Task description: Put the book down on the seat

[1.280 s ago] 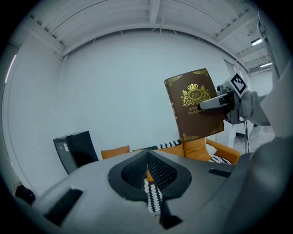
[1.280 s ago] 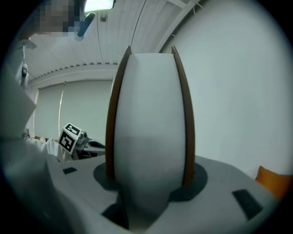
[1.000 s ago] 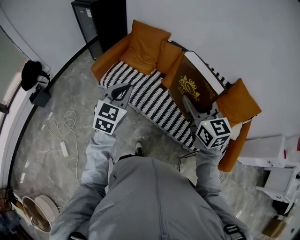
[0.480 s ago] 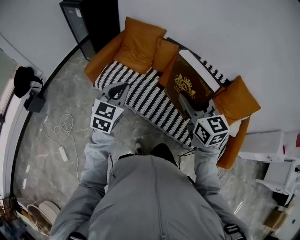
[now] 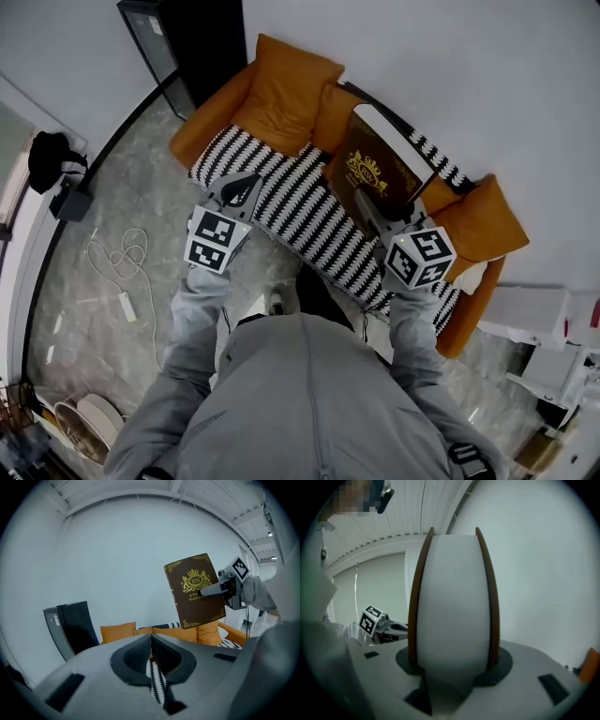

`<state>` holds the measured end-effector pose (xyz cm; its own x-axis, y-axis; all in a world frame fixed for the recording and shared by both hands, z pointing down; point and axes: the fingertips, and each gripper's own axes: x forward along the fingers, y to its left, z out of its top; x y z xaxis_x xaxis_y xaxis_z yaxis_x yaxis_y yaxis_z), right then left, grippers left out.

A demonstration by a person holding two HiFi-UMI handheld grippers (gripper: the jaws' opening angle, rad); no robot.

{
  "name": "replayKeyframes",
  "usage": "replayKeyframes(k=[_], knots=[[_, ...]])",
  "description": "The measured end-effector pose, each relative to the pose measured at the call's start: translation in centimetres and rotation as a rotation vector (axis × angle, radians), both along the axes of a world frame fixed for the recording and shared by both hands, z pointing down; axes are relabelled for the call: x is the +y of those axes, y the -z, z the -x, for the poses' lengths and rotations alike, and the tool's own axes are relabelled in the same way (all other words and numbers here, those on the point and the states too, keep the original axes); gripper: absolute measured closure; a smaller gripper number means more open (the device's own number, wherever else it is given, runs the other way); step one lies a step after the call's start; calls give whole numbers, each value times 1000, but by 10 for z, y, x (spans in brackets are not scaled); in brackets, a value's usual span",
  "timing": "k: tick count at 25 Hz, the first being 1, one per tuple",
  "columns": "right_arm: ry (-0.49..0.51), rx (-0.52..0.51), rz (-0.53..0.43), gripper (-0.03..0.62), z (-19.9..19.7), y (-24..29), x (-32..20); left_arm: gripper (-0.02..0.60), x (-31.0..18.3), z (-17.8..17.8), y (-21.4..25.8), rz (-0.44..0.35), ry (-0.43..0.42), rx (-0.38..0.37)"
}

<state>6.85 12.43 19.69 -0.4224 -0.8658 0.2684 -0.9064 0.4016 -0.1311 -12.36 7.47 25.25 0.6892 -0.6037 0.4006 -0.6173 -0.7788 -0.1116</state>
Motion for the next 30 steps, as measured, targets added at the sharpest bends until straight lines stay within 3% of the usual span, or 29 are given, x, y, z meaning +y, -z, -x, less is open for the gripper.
replayKeyframes(k=[13,18,22,25,30], knots=[[-11,-165,224,359,-39,-95,-125,555,-108,-11,-59,122,107,-35],[-42,-292,331,359,-50,-151,-168,555,-143,-18,-88,149,138,-46],[-37,-430,415,359,-37,-206,-204,555,-171,-9,-111,171,162,-48],[-23,-556,471,359,-27,-246,-216,555,-174,-8,-129,204,178,-70],[-54,-682,564,359,-37,-318,-230,555,-177,-28,-159,243,197,-85]])
